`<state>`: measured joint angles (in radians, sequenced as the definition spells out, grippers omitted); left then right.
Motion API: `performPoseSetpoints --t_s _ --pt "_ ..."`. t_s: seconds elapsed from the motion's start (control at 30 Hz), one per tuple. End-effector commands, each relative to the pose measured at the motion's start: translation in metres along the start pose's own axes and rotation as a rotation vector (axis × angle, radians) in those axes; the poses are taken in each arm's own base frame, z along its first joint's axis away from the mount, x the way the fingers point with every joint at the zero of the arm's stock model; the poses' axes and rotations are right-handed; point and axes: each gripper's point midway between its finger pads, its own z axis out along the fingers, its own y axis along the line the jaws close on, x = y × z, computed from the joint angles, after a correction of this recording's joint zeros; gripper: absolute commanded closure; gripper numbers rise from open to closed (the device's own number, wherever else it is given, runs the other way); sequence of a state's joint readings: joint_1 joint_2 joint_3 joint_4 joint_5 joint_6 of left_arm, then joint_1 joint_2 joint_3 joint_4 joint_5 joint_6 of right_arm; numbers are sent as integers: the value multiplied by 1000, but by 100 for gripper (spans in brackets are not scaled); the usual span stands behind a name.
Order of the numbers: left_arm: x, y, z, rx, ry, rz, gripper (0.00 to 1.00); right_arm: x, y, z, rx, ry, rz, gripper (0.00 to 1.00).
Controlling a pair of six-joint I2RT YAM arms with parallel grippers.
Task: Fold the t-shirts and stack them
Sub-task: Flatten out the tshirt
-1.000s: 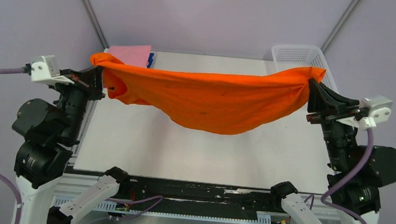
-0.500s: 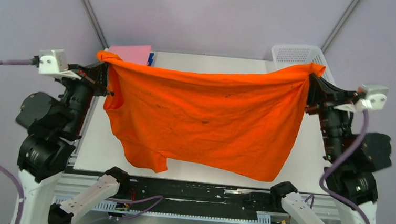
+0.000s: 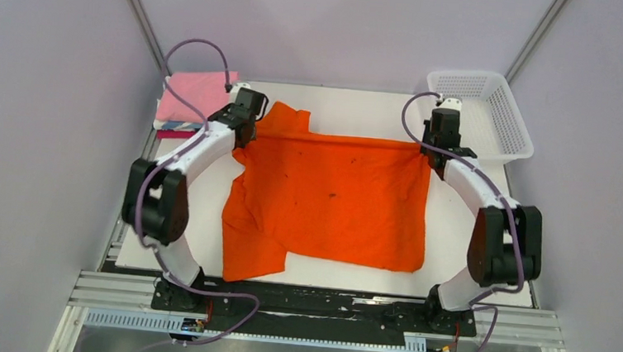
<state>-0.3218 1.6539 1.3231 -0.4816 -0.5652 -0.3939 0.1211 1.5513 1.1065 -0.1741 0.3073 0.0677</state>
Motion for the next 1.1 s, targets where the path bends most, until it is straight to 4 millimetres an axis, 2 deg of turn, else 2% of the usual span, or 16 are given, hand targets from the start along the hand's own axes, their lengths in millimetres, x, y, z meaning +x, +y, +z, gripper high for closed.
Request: performPoseSetpoints --t_s 0.0,0.03,0.17,0.33,0.4,0.47,0.5,0.53,0.57,0.6,0.63,0.67,0.8,0.93,0.97,1.07 --pt "-10 -14 52 -48 35 -84 100 -47 12 44 -5 -124 46 100" --pt "-9 -21 65 -50 38 -85 100 -46 14 54 4 -116 34 100" --pt "-9 -37 98 -24 55 -84 100 -49 22 89 10 -104 -5 100" --pt "-6 -40 127 -41 92 -67 100 -43 28 120 23 -84 -26 100" --pt "-6 -41 136 -47 102 -56 99 -47 28 128 39 -97 -22 99" --pt "-7 -44 143 -43 108 -41 79 -51 29 136 48 -112 -17 92" --pt "-10 -48 146 -37 105 -39 70 -52 28 140 56 -112 -17 84" --pt "-9 -49 147 -31 114 -28 44 -55 29 141 61 -116 -15 68" --pt "-14 -53 147 -18 109 -31 33 -60 29 141 65 -122 -14 51" --pt "-19 -53 145 -12 111 -28 12 -58 29 139 63 -104 -12 37" --pt "-21 -56 142 4 111 -31 6 -63 31 136 51 -106 -9 28" --pt "-28 -56 136 16 102 -37 2 -67 35 131 35 -113 -5 21" --pt "-47 -59 103 103 76 -78 0 -88 47 100 -1 -160 -2 2" --pt "-51 -52 60 137 56 -96 0 -102 61 61 -83 -198 42 0" --pt "-48 -53 50 140 59 -97 0 -109 64 47 -115 -214 69 0" --pt "-33 -49 13 157 73 -93 0 -109 70 16 -200 -211 147 0"
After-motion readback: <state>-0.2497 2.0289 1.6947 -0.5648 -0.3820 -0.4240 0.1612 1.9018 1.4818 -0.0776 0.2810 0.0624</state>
